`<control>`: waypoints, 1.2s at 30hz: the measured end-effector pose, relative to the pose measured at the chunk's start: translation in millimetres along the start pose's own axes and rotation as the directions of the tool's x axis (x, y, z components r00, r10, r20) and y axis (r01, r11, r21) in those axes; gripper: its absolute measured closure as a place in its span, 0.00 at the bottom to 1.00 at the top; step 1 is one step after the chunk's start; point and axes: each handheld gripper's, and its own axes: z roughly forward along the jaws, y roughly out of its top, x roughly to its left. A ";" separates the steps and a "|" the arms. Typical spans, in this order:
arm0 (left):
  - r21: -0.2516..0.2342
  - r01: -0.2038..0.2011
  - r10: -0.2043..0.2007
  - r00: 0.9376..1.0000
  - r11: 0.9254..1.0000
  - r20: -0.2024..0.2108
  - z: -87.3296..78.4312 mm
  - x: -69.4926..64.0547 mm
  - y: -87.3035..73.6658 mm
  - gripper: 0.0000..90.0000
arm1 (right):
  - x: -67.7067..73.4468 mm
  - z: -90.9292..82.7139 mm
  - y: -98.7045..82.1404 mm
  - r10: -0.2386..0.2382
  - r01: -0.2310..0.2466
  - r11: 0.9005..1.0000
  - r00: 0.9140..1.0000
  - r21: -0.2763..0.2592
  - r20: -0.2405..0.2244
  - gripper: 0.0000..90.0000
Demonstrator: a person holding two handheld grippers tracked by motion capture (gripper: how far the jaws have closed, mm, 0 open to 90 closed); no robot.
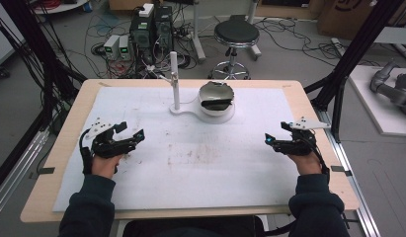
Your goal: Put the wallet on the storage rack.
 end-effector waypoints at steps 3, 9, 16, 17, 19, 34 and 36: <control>0.001 0.004 -0.004 1.000 1.000 -0.002 0.1 0.3 -0.5 0.22 | 0.4 0.7 -1.8 -0.014 0.014 1.000 1.000 0.005 0.003 0.24; 0.010 -0.009 0.009 1.000 1.000 0.010 -1.2 -2.5 -1.6 0.22 | 1.7 0.3 -5.9 0.003 -0.003 1.000 1.000 0.008 -0.001 0.24; 0.012 -0.015 0.015 1.000 1.000 0.010 -3.6 -3.7 -3.2 0.22 | 3.8 -3.2 -6.1 0.003 -0.003 1.000 1.000 -0.010 0.016 0.24; 0.014 -0.016 0.016 1.000 1.000 0.006 -4.6 -3.3 -3.0 0.22 | 4.0 -2.7 -6.1 0.002 -0.002 1.000 1.000 -0.009 0.014 0.24; 0.013 -0.012 0.012 1.000 1.000 0.002 -4.9 -2.6 -3.4 0.22 | 5.0 -1.4 -5.9 -0.002 0.002 1.000 1.000 -0.002 0.017 0.24; 0.029 -0.009 0.009 1.000 1.000 0.009 1.4 -2.2 -5.2 0.22 | 4.0 -1.1 -9.0 -0.010 0.010 1.000 1.000 0.009 0.012 0.24; 0.034 -0.012 0.012 1.000 0.999 0.011 2.2 -3.3 -5.5 0.22 | 3.4 -0.7 -9.7 -0.004 0.004 1.000 1.000 0.013 0.010 0.24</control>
